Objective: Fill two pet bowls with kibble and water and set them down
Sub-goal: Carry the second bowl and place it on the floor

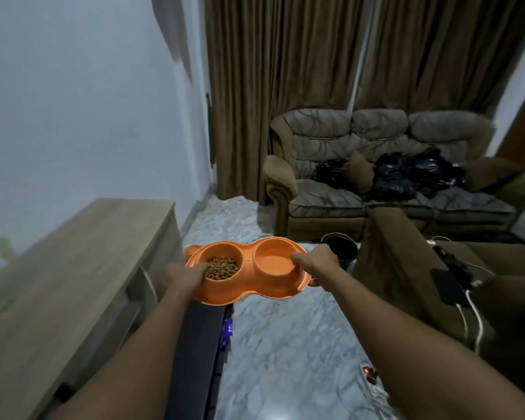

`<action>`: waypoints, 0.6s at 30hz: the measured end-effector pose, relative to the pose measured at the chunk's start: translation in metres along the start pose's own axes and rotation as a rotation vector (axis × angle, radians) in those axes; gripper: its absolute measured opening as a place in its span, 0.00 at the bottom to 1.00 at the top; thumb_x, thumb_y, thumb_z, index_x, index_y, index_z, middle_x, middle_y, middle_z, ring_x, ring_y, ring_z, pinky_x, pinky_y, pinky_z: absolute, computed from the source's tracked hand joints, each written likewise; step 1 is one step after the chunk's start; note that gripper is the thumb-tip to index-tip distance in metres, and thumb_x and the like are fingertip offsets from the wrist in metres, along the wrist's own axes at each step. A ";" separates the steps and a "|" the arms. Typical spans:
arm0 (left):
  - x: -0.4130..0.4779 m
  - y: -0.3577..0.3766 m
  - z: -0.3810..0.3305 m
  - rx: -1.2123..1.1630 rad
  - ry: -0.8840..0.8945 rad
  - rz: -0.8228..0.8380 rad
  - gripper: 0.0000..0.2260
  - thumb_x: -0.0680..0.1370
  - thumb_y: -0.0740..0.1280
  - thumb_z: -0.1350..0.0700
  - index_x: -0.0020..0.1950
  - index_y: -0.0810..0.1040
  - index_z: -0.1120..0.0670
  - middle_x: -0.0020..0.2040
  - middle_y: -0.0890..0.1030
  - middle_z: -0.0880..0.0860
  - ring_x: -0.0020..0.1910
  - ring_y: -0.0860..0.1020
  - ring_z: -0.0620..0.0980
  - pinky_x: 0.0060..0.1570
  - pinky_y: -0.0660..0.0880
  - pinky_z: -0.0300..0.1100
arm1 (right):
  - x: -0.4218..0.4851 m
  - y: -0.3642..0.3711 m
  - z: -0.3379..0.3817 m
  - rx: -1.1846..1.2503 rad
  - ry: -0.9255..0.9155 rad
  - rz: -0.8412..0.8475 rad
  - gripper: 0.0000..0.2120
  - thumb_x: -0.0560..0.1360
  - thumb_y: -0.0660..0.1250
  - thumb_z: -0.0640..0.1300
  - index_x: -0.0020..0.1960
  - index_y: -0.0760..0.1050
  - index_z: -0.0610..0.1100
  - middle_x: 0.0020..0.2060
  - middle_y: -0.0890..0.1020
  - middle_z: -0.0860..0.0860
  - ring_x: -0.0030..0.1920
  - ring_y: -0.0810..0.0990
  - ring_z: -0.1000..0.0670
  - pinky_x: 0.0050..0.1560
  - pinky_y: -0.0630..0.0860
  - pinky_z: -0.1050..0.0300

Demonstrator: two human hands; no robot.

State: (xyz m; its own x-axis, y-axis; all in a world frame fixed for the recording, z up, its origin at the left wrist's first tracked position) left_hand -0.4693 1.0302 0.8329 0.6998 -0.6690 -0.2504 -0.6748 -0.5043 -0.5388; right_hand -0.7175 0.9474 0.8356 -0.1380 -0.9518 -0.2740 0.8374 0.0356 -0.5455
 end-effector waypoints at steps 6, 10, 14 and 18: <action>0.017 0.093 -0.064 0.008 0.088 0.070 0.22 0.67 0.74 0.47 0.47 0.79 0.64 0.47 0.82 0.62 0.47 0.81 0.62 0.47 0.78 0.50 | 0.078 -0.062 -0.017 -0.003 0.069 -0.090 0.19 0.72 0.73 0.50 0.56 0.77 0.38 0.51 0.83 0.42 0.49 0.82 0.41 0.42 0.83 0.49; 0.034 0.144 -0.102 0.057 0.102 0.072 0.21 0.67 0.73 0.45 0.48 0.81 0.63 0.46 0.82 0.61 0.47 0.81 0.61 0.44 0.77 0.49 | 0.129 -0.095 -0.018 -0.019 0.094 -0.115 0.19 0.72 0.74 0.50 0.56 0.77 0.38 0.52 0.82 0.40 0.50 0.83 0.40 0.42 0.84 0.50; 0.056 0.193 -0.144 0.088 0.074 0.093 0.21 0.67 0.73 0.44 0.46 0.80 0.61 0.46 0.82 0.60 0.44 0.81 0.60 0.40 0.76 0.48 | 0.188 -0.122 -0.012 -0.027 0.104 -0.123 0.18 0.73 0.73 0.50 0.54 0.76 0.38 0.51 0.81 0.41 0.50 0.82 0.40 0.38 0.81 0.51; 0.085 0.225 -0.177 0.074 0.075 0.104 0.19 0.67 0.74 0.45 0.43 0.78 0.60 0.43 0.82 0.59 0.43 0.82 0.59 0.42 0.80 0.50 | 0.238 -0.134 -0.002 -0.037 0.121 -0.114 0.20 0.71 0.73 0.51 0.54 0.76 0.38 0.50 0.81 0.41 0.49 0.82 0.40 0.41 0.82 0.49</action>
State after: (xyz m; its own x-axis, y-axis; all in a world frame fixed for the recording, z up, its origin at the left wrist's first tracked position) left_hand -0.6031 0.7634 0.8330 0.6058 -0.7558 -0.2487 -0.7219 -0.3906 -0.5712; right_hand -0.8637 0.7167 0.8420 -0.2958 -0.9068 -0.3005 0.7929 -0.0576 -0.6067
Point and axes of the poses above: each hand's wrist, its own x-axis towards the middle knuckle, its own y-axis out of the palm, z = x × y, the point moved 1 cm from there along x, towards the middle knuckle
